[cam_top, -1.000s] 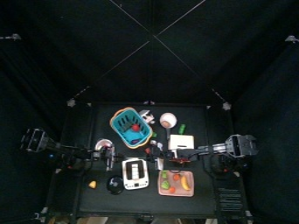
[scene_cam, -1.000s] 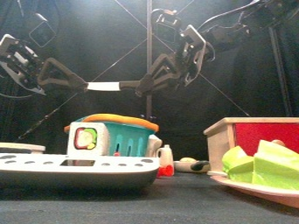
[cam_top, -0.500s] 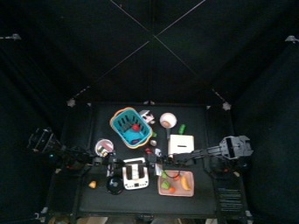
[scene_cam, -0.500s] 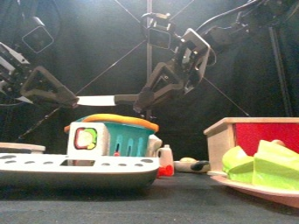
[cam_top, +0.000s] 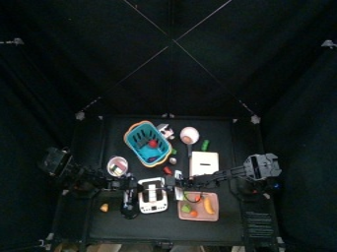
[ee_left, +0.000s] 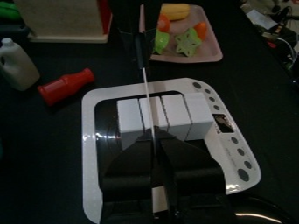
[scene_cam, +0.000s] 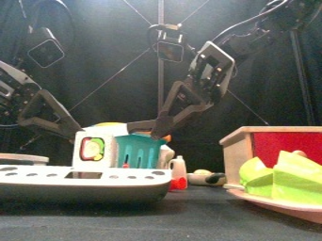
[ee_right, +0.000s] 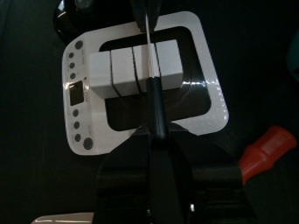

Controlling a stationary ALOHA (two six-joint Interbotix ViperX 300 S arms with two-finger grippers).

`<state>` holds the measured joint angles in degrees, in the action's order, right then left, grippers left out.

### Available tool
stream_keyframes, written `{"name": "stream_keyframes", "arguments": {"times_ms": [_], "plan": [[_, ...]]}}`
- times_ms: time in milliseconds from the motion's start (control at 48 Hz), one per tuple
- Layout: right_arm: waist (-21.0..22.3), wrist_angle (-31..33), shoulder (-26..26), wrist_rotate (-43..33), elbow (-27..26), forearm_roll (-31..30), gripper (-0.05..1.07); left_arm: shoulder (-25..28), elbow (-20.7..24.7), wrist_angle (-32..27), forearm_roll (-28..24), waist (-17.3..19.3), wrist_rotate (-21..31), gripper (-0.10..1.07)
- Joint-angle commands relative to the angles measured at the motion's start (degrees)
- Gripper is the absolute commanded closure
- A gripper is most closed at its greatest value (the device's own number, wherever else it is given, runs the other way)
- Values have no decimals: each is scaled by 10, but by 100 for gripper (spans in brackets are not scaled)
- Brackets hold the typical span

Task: Cut sushi roll

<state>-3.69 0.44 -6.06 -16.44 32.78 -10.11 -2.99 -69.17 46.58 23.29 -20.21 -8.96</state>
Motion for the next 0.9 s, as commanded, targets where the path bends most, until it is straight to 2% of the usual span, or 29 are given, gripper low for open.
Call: {"name": "stream_keyframes", "arguments": {"times_ms": [0,875], "plan": [[4,-2,11,-1,-13,1,61,-2,11,7,4,-2,-3,59],[14,-6,-4,0,-23,-3,61,-3,12,7,5,13,-4,59]]}}
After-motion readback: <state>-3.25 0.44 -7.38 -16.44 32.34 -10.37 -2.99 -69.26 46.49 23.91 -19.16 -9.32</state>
